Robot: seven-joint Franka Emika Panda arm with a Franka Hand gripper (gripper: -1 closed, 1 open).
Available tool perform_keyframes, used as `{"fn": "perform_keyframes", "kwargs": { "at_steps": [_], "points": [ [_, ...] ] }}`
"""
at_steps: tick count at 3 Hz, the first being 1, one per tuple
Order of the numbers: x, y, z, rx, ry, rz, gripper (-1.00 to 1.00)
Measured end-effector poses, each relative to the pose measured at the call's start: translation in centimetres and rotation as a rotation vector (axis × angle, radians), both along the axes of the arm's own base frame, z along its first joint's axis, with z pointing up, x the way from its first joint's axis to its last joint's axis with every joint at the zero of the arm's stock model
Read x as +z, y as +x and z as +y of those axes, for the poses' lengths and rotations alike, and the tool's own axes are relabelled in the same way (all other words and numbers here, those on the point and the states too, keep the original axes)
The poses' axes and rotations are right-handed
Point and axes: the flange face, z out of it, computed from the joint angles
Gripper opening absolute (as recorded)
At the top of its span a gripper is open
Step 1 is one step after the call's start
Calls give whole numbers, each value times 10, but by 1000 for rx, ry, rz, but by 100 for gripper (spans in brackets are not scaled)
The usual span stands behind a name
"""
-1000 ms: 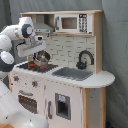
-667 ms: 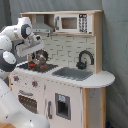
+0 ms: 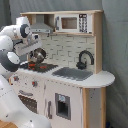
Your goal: Play with the kitchen
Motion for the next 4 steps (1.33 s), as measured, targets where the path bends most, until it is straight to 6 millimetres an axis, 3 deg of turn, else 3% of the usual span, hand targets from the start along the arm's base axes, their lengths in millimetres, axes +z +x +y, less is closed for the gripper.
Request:
{"fn": "perform_keyframes", "kwargs": {
  "at_steps": [2,3,4],
  "points": [
    [-1,-11,35,-23,20,19,-100],
    [-5,-21,44,-92,6,46,-100],
    [-15,-24,67,-113,-2,22,-100]
  ]
}}
